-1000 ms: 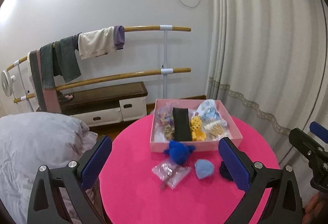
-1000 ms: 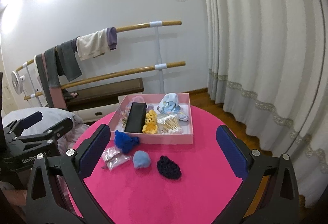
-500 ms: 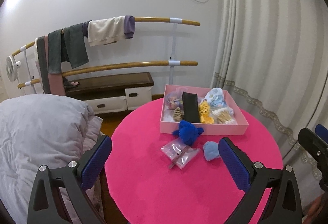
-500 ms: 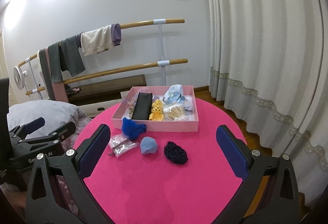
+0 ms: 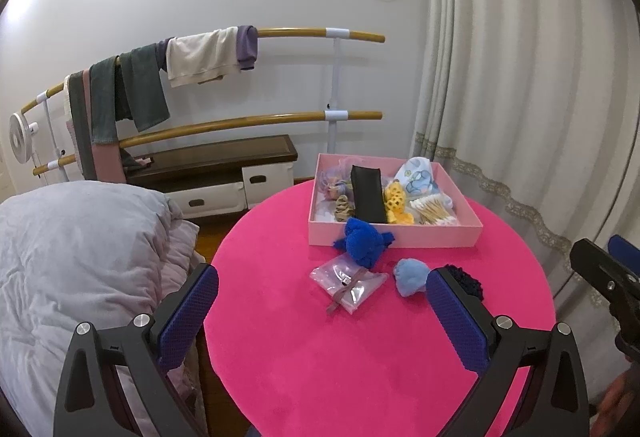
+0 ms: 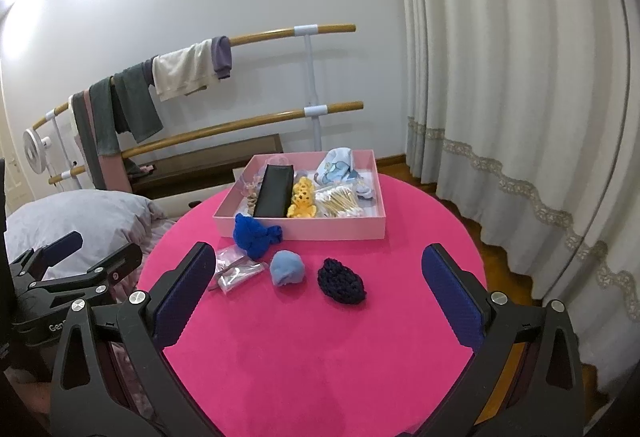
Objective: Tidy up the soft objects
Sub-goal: 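Move the left tool toward the clear zippered bag while the right tool approaches the navy knit ball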
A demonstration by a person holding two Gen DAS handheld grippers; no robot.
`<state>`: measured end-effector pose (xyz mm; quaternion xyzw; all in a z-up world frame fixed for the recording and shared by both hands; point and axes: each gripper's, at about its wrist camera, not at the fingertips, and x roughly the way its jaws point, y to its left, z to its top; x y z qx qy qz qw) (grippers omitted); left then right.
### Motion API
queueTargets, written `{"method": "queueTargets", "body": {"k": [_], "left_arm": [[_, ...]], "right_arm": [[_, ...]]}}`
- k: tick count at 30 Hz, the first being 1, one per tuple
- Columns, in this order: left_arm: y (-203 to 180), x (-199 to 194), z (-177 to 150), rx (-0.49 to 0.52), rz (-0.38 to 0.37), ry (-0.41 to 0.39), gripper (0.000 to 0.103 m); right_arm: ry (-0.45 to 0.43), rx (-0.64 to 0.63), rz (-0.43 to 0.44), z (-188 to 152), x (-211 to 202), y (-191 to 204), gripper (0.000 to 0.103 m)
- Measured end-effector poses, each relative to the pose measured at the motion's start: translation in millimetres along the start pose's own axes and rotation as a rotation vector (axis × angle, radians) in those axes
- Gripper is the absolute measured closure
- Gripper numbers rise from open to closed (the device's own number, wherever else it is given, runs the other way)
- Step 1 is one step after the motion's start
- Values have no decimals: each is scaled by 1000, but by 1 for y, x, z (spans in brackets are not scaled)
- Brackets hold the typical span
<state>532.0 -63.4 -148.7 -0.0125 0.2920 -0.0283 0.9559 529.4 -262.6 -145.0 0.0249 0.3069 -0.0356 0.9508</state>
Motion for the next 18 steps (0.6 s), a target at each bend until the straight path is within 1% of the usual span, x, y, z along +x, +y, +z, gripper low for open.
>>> {"method": "queueTargets", "body": {"k": [18], "left_arm": [[3,5,-2,-12,-2,9,0]], "right_arm": [[16,10,-2,-2,4,-5,0]]}}
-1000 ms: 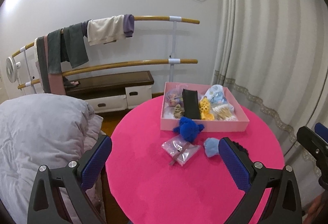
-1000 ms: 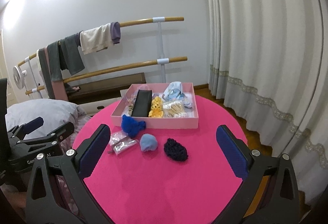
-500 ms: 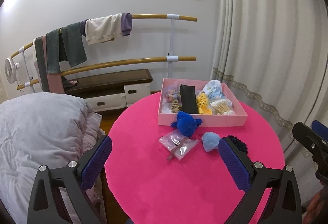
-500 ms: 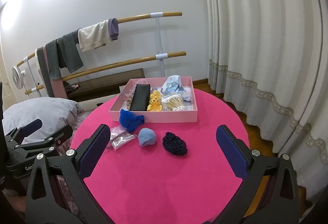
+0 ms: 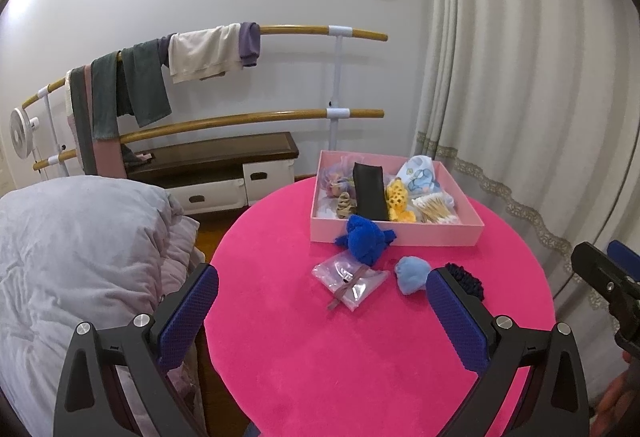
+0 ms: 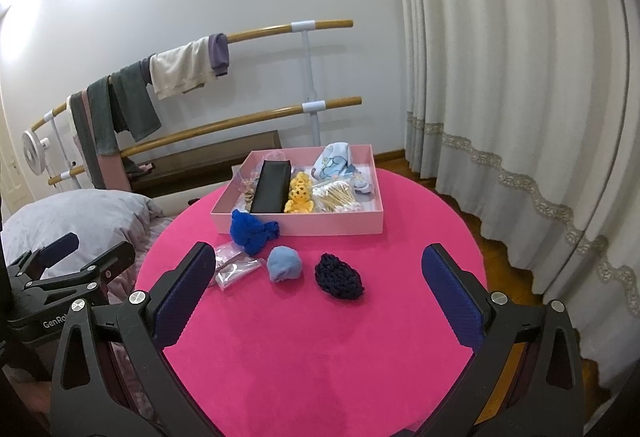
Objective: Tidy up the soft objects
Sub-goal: 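Move the left tool toward the clear zippered bag while the right tool approaches the navy knit ball, then close the left tool on the clear zippered bag while the right tool closes on the navy knit ball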
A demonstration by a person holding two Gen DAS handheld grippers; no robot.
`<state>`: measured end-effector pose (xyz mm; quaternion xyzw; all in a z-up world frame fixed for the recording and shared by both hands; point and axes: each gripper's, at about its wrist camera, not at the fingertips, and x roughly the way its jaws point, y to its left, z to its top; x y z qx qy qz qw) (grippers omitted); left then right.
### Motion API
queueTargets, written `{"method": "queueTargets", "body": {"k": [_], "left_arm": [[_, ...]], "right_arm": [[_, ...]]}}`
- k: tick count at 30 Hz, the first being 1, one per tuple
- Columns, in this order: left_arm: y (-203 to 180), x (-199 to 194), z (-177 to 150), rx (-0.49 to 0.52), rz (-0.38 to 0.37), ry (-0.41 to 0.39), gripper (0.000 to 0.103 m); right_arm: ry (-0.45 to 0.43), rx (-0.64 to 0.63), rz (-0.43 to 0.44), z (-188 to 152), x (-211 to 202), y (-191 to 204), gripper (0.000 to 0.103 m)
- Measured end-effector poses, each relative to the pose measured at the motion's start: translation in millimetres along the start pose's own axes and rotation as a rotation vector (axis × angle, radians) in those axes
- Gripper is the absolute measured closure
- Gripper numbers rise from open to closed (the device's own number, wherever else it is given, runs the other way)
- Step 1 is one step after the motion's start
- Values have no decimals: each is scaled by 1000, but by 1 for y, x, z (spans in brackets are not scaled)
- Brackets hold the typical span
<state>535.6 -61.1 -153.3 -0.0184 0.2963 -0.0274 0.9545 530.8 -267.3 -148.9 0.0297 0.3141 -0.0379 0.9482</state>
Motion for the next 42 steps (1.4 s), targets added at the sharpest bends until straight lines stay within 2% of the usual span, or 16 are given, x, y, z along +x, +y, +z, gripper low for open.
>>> {"method": "queueTargets", "body": {"k": [9,20,31,42], "left_arm": [[4,13,-1,-8,2,24,0],[4,54,-4,-1,-2,87,0],[0,141,-10,56,-23,210,0],[-7,227,-13,129,-47,277,0]], "right_arm": [[14,2,-6,1,7,-1,0],[68,16,-21,-6,36,-11,0],[189,35,-39,-23,98,-27,0],[320,35,-60,-44,166,-36,0]]}}
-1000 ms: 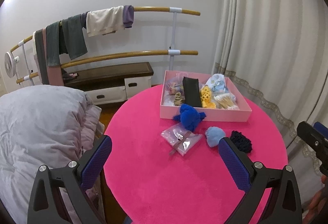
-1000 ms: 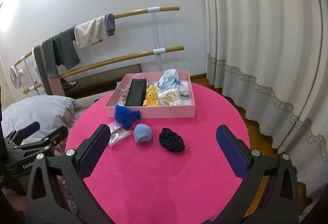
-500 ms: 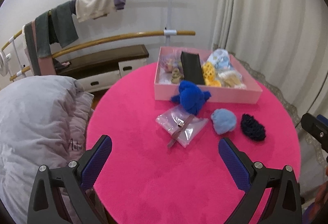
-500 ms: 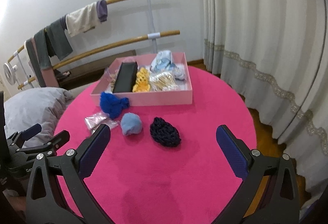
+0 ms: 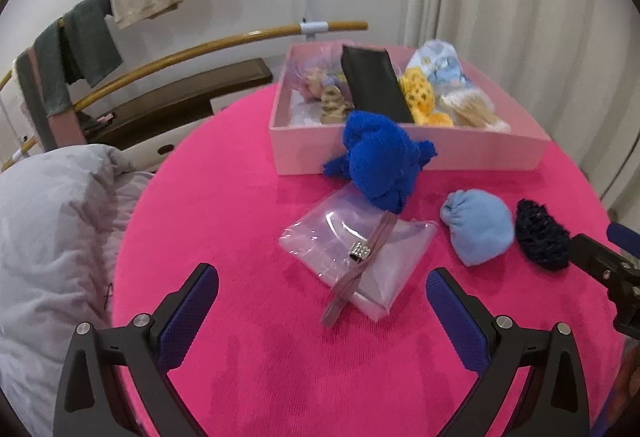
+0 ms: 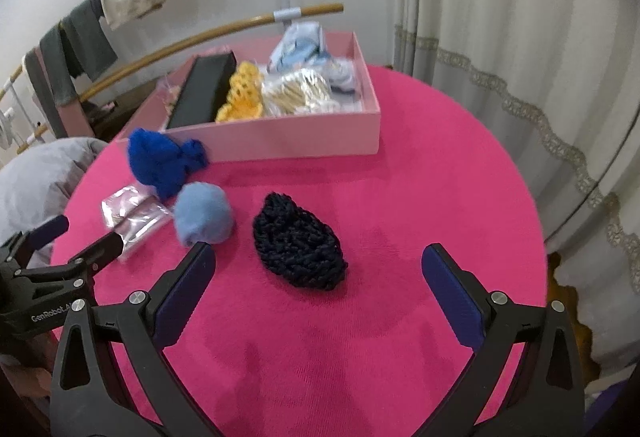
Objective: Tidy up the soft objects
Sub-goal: 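Close the left tool on the clear zippered bag while the right tool closes on the navy knit ball, then lift and carry the clear bag and navy knit ball over the pink box with both tools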
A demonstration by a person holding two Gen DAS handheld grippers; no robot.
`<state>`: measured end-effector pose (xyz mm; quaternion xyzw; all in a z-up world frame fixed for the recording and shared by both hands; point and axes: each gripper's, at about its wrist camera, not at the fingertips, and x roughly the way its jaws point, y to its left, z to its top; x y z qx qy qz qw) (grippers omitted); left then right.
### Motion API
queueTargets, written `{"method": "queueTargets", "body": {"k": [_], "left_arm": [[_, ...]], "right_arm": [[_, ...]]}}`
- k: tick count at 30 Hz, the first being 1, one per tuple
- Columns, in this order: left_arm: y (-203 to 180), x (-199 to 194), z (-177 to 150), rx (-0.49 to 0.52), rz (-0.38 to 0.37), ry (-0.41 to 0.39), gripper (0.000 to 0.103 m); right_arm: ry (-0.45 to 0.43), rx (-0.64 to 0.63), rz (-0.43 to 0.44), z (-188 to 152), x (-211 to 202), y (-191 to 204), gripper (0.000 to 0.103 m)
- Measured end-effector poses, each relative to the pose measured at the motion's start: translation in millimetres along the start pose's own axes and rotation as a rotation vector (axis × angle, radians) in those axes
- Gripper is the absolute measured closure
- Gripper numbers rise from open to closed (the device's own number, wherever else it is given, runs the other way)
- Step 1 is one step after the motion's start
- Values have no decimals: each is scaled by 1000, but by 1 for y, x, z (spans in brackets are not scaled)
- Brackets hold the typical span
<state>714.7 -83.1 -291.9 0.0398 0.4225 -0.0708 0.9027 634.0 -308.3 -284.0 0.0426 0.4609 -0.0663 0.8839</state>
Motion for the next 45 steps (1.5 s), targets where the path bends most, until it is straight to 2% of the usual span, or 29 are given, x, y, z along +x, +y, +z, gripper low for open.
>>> {"method": "queueTargets", "body": {"k": [3,7,11,13,14,15,16,20,23,25,26,28,29,30,39,45], "left_arm": [[-2,20,4,31,-23,22,0],[-8,42,11,102,-15,34,0],[-12,56,21,135,-49,38,0],[-13,62,24,146,-74,45,6],[-14,66,25,145,-94,61,17],[-13,66,24,133,-90,62,18],[-12,67,24,126,-95,59,18],[-6,65,22,102,-115,60,25],[-1,58,18,84,-120,54,28],[0,53,17,64,-128,53,30],[0,52,16,58,-131,53,30],[-1,45,12,50,-134,52,31],[-2,42,10,47,-136,52,31],[-2,39,7,45,-135,51,31],[-9,3,-13,37,-107,23,33],[-13,-34,-18,34,-71,-34,33]], "right_arm": [[32,0,-3,0,15,-1,0],[56,-1,-4,0,27,-4,0],[70,-1,-3,2,36,-5,0],[74,-7,1,2,40,-4,0],[78,-12,3,3,42,-2,0],[80,-16,4,3,44,-1,1],[84,-21,5,3,46,0,6],[83,-54,-21,2,49,5,16],[74,-80,-22,3,48,10,37],[65,-101,-20,4,46,14,56],[63,-108,-18,4,46,15,59],[61,-110,-3,2,44,17,74],[61,-106,4,2,43,16,77],[60,-101,15,1,41,15,84],[46,-30,105,-10,20,0,88],[1,-31,130,-9,-9,4,88]]}}
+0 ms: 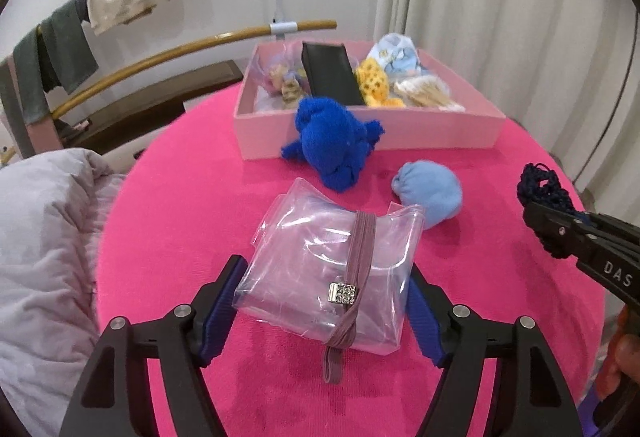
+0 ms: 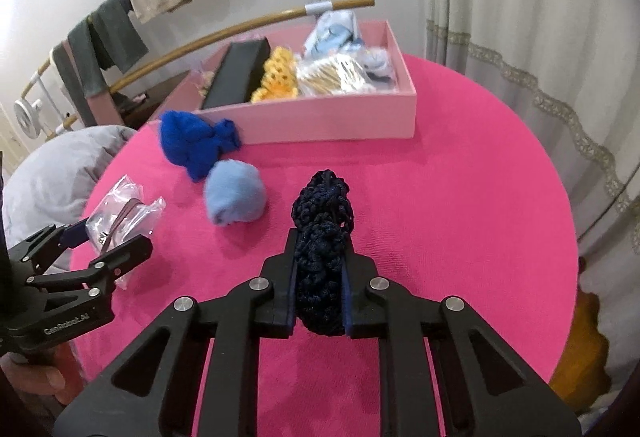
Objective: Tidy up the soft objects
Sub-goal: 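Lift and carry the clear bag and navy knit ball over the pink box with both tools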
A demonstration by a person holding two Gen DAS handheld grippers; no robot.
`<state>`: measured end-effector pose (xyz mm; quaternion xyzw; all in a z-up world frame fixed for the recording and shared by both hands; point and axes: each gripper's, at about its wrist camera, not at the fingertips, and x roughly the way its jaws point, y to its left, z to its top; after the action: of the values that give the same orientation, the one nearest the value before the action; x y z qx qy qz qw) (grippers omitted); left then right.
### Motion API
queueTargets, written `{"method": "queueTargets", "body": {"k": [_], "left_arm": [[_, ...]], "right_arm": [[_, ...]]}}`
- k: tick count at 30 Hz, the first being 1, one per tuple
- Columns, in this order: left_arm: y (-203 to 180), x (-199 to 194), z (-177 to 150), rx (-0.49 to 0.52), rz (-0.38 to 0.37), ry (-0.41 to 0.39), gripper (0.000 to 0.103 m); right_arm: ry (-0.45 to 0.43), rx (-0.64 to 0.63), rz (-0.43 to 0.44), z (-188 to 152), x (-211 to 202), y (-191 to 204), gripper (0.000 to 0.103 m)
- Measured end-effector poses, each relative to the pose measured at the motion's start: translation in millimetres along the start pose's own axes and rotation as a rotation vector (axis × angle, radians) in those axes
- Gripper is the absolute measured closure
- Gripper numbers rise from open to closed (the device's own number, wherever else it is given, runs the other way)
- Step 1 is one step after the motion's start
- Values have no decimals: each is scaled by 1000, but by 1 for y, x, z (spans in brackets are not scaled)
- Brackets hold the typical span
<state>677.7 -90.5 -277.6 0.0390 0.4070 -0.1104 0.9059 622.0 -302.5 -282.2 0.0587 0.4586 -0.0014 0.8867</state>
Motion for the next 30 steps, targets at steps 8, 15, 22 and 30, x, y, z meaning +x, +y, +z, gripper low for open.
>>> {"method": "queueTargets", "body": {"k": [8,15,22,30], "left_arm": [[-5,-54,0,2,24,-83,33],[-12,-97,0,-3,33,-142,32],[-13,-136,-3,-16,44,-189,32],[-14,-161,-8,-24,51,-216,32]], "right_arm": [[-69,-25,52,6,-41,19,88],[-123,-55,85,9,-71,35,88],[-160,-75,93,11,-90,47,88],[-180,-90,96,13,-100,52,88]]}}
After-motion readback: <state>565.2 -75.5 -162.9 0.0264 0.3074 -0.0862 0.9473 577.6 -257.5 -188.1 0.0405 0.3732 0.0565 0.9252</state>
